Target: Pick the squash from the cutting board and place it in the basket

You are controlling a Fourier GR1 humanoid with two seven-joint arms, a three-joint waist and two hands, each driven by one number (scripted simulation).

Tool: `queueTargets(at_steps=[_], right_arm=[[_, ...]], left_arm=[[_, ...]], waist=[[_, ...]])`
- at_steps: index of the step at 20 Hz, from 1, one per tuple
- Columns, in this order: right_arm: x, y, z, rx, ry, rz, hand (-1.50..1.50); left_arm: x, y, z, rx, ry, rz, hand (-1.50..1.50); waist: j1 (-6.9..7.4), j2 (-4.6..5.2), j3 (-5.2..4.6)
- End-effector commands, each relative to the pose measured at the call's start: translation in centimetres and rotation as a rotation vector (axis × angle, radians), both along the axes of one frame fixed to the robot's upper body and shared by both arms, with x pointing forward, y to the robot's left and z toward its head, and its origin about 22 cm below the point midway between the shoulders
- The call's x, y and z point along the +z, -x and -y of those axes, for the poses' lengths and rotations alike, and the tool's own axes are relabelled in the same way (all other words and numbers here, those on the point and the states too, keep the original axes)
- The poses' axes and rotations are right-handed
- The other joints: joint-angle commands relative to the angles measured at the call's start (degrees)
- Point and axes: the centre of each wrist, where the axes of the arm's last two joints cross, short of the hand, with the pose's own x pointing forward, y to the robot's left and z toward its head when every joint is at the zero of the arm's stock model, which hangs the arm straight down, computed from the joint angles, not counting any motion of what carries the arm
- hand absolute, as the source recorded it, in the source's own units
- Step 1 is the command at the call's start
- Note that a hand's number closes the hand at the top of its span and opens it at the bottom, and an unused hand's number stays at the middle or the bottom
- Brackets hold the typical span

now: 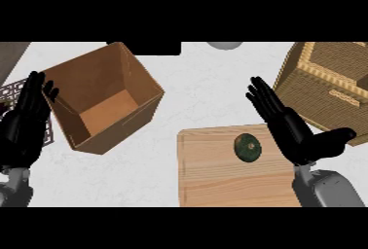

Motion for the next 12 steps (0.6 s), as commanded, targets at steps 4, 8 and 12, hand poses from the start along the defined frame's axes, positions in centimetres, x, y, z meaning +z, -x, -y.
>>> queueTargets(at_steps=[4,8,12], right_arm=[[3.7,-2.5,-1.6,0.115,-0.102,0.203,1.5],[5.2,-1.4,-4.6,0.441,-0.005,0.34,1.5],[3.7,-0.1,-7.6,0.394,0.077,0.358,-1.5]], left_arm=[[-7.2,3.6,0.0,-0.029,0.019,-0.365,0.0],[-9.1,5.7,-0.2,-0.058,0.001,-0.531,0.0],[-9.5,6.8,-1.6,-0.021,-0.037,-0.561,0.0]], waist=[[1.93,1.69,1.76],[2.39,2.42,1.73],[0.7,1.74,1.43]])
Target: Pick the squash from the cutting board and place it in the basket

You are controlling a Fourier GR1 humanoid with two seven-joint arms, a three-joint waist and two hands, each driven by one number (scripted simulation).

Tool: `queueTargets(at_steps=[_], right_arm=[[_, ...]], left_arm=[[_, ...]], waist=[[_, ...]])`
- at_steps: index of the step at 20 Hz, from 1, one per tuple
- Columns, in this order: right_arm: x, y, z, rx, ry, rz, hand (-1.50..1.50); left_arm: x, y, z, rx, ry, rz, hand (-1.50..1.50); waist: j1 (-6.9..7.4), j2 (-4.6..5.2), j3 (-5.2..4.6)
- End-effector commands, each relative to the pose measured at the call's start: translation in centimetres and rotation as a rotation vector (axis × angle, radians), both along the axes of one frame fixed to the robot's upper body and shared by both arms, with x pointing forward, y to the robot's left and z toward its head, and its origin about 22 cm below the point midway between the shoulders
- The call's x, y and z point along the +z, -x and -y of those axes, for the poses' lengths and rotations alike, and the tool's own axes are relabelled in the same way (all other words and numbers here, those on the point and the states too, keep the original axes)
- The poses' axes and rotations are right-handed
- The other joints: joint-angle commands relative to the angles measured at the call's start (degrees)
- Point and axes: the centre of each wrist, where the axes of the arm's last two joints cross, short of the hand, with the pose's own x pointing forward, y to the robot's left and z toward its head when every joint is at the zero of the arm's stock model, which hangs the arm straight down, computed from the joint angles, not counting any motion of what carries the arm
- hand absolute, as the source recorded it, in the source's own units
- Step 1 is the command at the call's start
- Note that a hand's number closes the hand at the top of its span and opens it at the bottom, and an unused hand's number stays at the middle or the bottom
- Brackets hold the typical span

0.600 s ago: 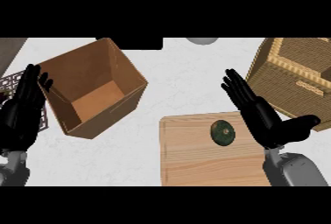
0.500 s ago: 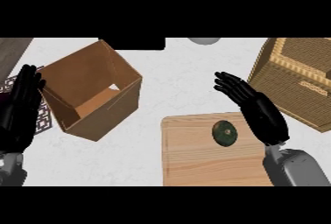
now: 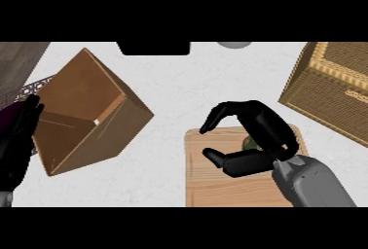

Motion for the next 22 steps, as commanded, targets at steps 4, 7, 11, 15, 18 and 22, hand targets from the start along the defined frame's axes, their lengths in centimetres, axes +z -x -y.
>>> queueTargets(at_steps=[4,7,11,15,18,22], right_arm=[[-0.4,1.0,-1.8,-0.084,0.269,0.132,-1.5],[2.3,-0.4,1.1,-0.263,0.515,0.308,-1.5],[6.1,-0.8,3.0,-0.404,0.759,0.404,-1.5],[12.1,0.9,3.9,-0.422,0.965,0.447,-1.5],[16.2,1.9,4.4,-0.407,1.104,0.429,-1.5],[18.1,2.2,6.1,-0.261,1.284,0.317,-1.5]], left_arm=[[-7.5,4.8,0.7,0.022,0.11,-0.432,0.0],[-6.8,5.9,0.0,0.047,0.102,-0.448,0.0],[-7.5,7.3,0.5,0.069,0.129,-0.483,0.0],[-9.4,6.4,1.1,0.044,0.146,-0.502,0.0],[-10.3,6.8,1.7,0.022,0.161,-0.527,0.0],[-10.3,5.6,1.4,0.007,0.132,-0.498,0.0]], waist=[[-3.39,0.78,-2.56],[-5.34,-0.08,-2.74],[-5.66,-0.42,-2.62],[-5.54,-0.48,-2.51],[-3.82,-0.39,-2.43],[-3.6,-0.1,-2.34]])
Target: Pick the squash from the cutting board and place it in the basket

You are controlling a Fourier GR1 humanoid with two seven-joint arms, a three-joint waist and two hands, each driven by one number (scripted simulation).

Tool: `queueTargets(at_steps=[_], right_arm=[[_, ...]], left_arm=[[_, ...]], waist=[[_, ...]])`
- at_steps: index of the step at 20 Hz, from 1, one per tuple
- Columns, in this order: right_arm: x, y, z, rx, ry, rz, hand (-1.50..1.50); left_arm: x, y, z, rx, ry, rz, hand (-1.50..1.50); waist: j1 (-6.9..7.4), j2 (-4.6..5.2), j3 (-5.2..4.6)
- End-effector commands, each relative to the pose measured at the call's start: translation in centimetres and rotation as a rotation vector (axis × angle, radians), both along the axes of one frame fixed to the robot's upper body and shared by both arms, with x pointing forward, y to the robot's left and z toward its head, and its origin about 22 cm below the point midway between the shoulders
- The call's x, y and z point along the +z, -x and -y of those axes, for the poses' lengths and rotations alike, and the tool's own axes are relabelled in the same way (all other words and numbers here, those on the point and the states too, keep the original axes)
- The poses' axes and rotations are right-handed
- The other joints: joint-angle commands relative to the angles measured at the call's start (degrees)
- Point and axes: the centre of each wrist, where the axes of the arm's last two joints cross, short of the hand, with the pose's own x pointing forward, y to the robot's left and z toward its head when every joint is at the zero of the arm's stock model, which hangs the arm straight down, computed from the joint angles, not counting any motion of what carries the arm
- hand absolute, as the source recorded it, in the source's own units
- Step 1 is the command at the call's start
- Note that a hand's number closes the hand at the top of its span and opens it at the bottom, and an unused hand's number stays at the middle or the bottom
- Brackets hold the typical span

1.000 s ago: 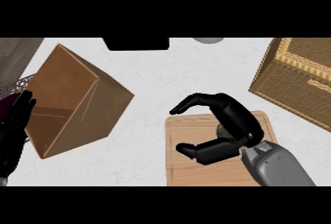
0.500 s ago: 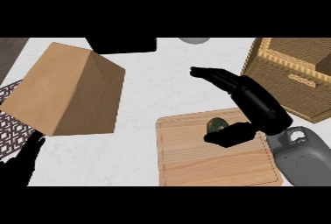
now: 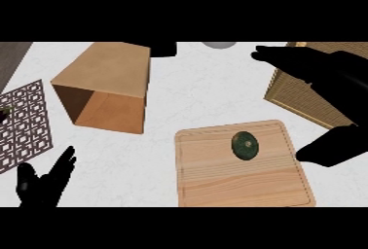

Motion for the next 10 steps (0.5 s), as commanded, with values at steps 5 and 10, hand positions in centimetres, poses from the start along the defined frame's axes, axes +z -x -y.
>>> queueTargets(at_steps=[5,10], right_arm=[[5.8,1.3,2.8,-0.045,0.26,-0.162,-1.5],[5.6,2.5,2.9,-0.056,0.284,-0.213,-1.5]], left_arm=[[-2.4,-0.8,2.2,-0.017,0.004,-0.038,0.0],[-2.4,-0.8,2.1,-0.028,0.01,-0.035,0.0]], waist=[[1.3,0.69,-0.28],[1.96,0.68,-0.2]])
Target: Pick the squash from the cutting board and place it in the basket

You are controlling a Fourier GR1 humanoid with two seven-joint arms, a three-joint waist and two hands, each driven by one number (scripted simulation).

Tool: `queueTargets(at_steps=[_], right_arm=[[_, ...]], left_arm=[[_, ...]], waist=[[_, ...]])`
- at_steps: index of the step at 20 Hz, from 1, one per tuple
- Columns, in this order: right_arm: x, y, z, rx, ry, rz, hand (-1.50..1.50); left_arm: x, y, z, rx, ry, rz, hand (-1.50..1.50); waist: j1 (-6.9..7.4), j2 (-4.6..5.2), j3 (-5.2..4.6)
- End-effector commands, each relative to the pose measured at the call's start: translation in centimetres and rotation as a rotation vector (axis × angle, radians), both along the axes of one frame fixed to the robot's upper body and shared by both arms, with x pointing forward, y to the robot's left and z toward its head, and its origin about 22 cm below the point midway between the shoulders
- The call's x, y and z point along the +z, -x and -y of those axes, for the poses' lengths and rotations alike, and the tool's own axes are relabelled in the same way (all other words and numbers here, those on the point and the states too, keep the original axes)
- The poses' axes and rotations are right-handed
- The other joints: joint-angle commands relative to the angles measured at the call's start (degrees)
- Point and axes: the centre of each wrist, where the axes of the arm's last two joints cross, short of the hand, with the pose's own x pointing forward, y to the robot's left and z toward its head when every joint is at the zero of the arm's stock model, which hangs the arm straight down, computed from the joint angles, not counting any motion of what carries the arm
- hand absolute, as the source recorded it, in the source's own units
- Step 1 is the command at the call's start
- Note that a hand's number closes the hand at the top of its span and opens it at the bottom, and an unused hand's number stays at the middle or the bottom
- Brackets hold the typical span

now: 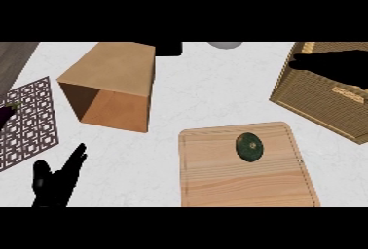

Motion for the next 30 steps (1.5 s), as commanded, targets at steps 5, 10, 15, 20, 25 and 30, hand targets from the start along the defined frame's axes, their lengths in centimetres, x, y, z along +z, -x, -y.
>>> queueTargets(at_steps=[5,10,15,20,25,30], right_arm=[[-1.4,0.3,0.7,-0.006,-0.017,-0.046,-1.5],[-4.3,0.9,-0.4,-0.02,-0.059,-0.046,-1.5],[-8.2,0.2,-1.7,-0.011,-0.059,-0.056,-1.5],[-12.4,0.8,-2.3,-0.021,-0.044,-0.046,-1.5],[-14.0,-1.1,-1.6,-0.034,0.027,-0.072,-1.5],[-17.4,-1.3,-1.5,-0.038,-0.001,-0.069,-1.5]], left_arm=[[-0.8,-2.0,-0.3,-0.001,0.004,-0.059,0.0],[-0.3,-1.6,-0.9,-0.015,0.0,-0.047,0.0],[-0.1,-1.2,0.4,-0.01,-0.006,-0.058,0.0],[-0.8,-1.8,-0.4,0.011,0.004,-0.049,0.0],[-2.2,0.1,-0.6,-0.006,0.014,-0.056,0.0],[-0.6,-1.3,-1.1,-0.011,-0.007,-0.059,0.0]], waist=[[0.76,0.78,-0.66],[1.05,0.76,-0.65],[1.3,0.79,-0.62],[1.08,0.83,-0.62],[1.33,0.84,-0.65],[1.15,0.8,-0.63]])
